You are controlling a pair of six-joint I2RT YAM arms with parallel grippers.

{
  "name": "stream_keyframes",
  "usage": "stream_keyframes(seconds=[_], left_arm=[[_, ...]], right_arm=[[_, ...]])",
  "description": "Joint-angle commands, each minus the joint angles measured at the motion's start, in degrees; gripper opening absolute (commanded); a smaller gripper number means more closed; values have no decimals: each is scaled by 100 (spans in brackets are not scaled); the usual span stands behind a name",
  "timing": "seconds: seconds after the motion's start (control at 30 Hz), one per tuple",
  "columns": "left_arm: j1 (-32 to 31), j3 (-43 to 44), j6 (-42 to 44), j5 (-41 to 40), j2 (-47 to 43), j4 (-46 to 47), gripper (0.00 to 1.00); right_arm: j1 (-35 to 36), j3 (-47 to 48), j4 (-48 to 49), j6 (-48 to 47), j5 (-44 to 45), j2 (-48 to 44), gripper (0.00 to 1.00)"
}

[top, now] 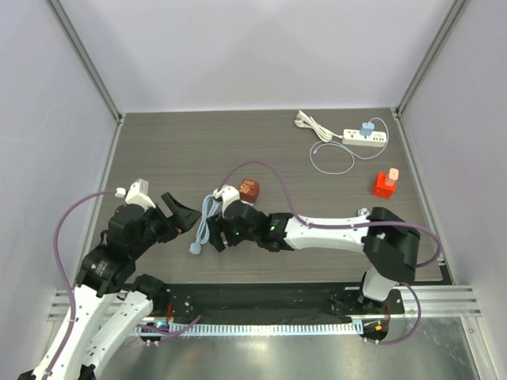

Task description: Pull the plug off the socket

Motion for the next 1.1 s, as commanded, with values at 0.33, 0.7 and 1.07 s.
stream_keyframes(seconds=[0.33, 0.7, 1.07], left_arm=[[-155, 726, 717, 304, 2237, 704, 86], [-1730, 1966, 2984, -824, 4604, 924, 87], [-1730, 2449, 3594, -506, 5827, 1188, 91]], right_arm=[[-1969, -1843, -271, 1012, -320, -2498, 77], [-2955, -2661, -34, 1223, -1393, -2966, 77], [-3316, -2890, 863, 1689, -2193, -2351, 76]])
